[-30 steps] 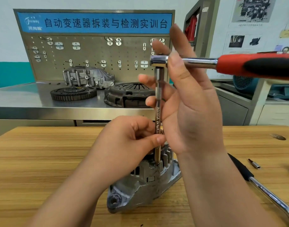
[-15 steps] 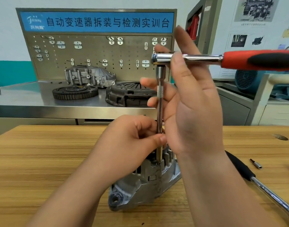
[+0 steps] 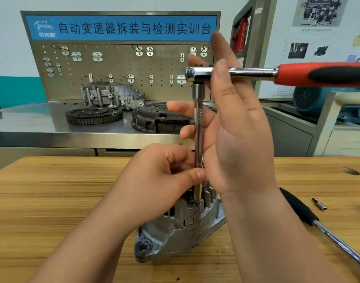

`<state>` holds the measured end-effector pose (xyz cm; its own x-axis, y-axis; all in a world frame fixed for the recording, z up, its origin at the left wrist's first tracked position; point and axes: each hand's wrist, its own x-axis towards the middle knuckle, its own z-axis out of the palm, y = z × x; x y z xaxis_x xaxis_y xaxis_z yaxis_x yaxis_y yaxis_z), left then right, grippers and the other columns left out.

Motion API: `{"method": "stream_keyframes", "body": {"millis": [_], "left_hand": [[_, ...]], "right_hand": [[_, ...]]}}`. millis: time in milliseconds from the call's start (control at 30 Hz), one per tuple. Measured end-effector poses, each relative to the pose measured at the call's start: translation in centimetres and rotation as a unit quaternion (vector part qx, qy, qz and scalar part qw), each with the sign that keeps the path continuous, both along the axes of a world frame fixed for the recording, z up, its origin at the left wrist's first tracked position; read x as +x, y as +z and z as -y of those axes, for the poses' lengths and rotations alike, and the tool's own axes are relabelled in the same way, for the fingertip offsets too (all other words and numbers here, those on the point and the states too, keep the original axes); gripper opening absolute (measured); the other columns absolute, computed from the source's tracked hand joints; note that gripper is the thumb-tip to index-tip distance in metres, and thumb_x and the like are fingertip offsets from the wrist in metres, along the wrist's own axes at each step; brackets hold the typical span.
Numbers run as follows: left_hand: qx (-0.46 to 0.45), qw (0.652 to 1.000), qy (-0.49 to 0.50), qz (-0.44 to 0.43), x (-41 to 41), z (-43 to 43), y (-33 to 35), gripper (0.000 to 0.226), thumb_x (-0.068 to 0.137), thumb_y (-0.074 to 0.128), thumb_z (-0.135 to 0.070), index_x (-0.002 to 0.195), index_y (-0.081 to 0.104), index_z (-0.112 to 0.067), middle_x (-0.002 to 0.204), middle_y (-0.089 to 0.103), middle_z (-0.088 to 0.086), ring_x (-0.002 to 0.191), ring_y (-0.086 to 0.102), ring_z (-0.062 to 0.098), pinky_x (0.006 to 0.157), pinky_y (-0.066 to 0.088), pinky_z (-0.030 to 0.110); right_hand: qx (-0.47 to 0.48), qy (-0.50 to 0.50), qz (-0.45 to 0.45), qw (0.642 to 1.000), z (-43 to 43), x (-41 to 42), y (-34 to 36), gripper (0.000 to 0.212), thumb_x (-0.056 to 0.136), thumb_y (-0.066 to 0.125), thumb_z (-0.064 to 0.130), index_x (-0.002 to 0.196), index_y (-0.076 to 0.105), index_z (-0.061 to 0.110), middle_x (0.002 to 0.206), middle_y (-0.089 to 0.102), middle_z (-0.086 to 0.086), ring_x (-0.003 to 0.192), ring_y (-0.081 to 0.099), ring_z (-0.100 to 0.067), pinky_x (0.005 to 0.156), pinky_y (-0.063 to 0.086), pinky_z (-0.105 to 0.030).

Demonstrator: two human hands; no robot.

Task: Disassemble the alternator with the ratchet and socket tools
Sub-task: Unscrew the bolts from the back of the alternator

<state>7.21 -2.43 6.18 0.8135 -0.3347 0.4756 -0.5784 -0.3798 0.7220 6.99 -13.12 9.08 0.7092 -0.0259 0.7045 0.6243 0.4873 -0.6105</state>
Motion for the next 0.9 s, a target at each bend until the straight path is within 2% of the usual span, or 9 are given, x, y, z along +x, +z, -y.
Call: {"method": "stream_keyframes", "body": {"millis": [67, 200, 367, 533, 600, 667, 733, 800, 900], "left_hand": [[-0.001, 1.0, 0.001, -0.004, -0.1, 0.1, 0.0, 0.008, 0.077, 0.069, -0.02, 0.074, 0.071, -0.012, 0.072, 0.072, 0.01, 0.074, 0.067, 0.035, 0.068, 0.053, 0.047], [0.011, 1.0, -0.006, 0.004, 0.0, -0.2, 0.2, 0.019, 0.078, 0.069, -0.021, 0.06, 0.064, -0.017, 0.06, 0.065, 0.005, 0.055, 0.056, 0.019, 0.055, 0.047, 0.032], [0.03, 0.998, -0.046, -0.011, 0.0, -0.4, 0.4, 0.024, 0.084, 0.066, -0.016, 0.074, 0.063, 0.005, 0.071, 0.06, 0.028, 0.063, 0.055, 0.038, 0.063, 0.047, 0.048], [0.02, 1.0, 0.017, 0.001, -0.2, 0.1, 0.2, 0.025, 0.077, 0.066, -0.025, 0.075, 0.067, 0.0, 0.072, 0.067, 0.022, 0.066, 0.061, 0.038, 0.065, 0.052, 0.05], [0.019, 1.0, 0.02, 0.005, 0.1, 0.2, 0.0, 0.019, 0.076, 0.068, -0.023, 0.07, 0.068, -0.005, 0.066, 0.068, 0.015, 0.059, 0.06, 0.033, 0.059, 0.051, 0.043], [0.013, 1.0, 0.02, 0.01, 0.0, 0.0, 0.0, 0.022, 0.075, 0.07, -0.023, 0.058, 0.061, -0.01, 0.051, 0.057, 0.006, 0.048, 0.046, 0.014, 0.049, 0.04, 0.029], [0.028, 1.0, 0.0, 0.008, 0.0, -0.2, 0.1, 0.027, 0.075, 0.068, -0.026, 0.059, 0.058, -0.006, 0.052, 0.051, 0.013, 0.05, 0.041, 0.011, 0.049, 0.032, 0.027], [0.034, 0.999, -0.029, -0.003, -0.2, -0.2, 0.3, 0.024, 0.079, 0.066, -0.023, 0.065, 0.061, -0.004, 0.058, 0.055, 0.016, 0.054, 0.044, 0.015, 0.051, 0.033, 0.028], [0.018, 1.0, -0.023, -0.009, 0.0, -0.2, 0.2, 0.022, 0.083, 0.066, -0.013, 0.062, 0.065, -0.017, 0.053, 0.061, -0.002, 0.052, 0.051, 0.006, 0.05, 0.04, 0.023]], "right_hand": [[0.007, 0.003, 0.018, 1.0, -0.1, 0.0, 0.0, 0.023, 0.093, 0.049, 0.029, 0.112, 0.062, 0.034, 0.119, 0.066, 0.005, 0.066, 0.068, -0.015, 0.044, 0.045, -0.018], [0.004, 0.045, -0.021, 0.999, 0.1, 0.2, 0.0, 0.03, 0.097, 0.037, 0.041, 0.114, 0.059, 0.029, 0.117, 0.069, 0.003, 0.059, 0.067, -0.016, 0.044, 0.042, -0.022], [0.0, 0.058, -0.062, 0.996, 0.4, 0.4, 0.0, 0.036, 0.098, 0.037, 0.046, 0.116, 0.06, 0.025, 0.107, 0.072, -0.001, 0.057, 0.066, -0.015, 0.042, 0.043, -0.02], [-0.005, 0.0, 0.005, 1.0, -0.4, 0.0, 0.0, 0.021, 0.092, 0.052, 0.027, 0.109, 0.063, 0.034, 0.123, 0.067, 0.005, 0.064, 0.068, -0.015, 0.044, 0.042, -0.018], [-0.002, 0.007, 0.003, 1.0, -0.4, -0.1, 0.0, 0.02, 0.092, 0.05, 0.028, 0.106, 0.064, 0.032, 0.123, 0.066, 0.006, 0.063, 0.068, -0.016, 0.043, 0.041, -0.019], [0.0, 0.022, -0.019, 1.0, -0.2, -0.1, 0.0, 0.022, 0.095, 0.045, 0.035, 0.107, 0.062, 0.029, 0.12, 0.068, 0.003, 0.06, 0.067, -0.017, 0.044, 0.04, -0.021], [0.01, 0.051, -0.058, 0.997, 0.2, 0.1, 0.1, 0.029, 0.099, 0.037, 0.041, 0.107, 0.059, 0.024, 0.108, 0.073, -0.001, 0.058, 0.066, -0.017, 0.044, 0.042, -0.021], [0.022, 0.071, -0.09, 0.993, 0.6, 0.2, 0.2, 0.035, 0.101, 0.031, 0.044, 0.108, 0.057, 0.021, 0.099, 0.074, -0.003, 0.056, 0.065, -0.016, 0.043, 0.043, -0.019], [0.022, 0.036, -0.078, 0.996, 0.5, 0.1, 0.1, 0.031, 0.099, 0.039, 0.042, 0.116, 0.059, 0.026, 0.107, 0.071, -0.002, 0.063, 0.066, -0.014, 0.044, 0.044, -0.019]]}}
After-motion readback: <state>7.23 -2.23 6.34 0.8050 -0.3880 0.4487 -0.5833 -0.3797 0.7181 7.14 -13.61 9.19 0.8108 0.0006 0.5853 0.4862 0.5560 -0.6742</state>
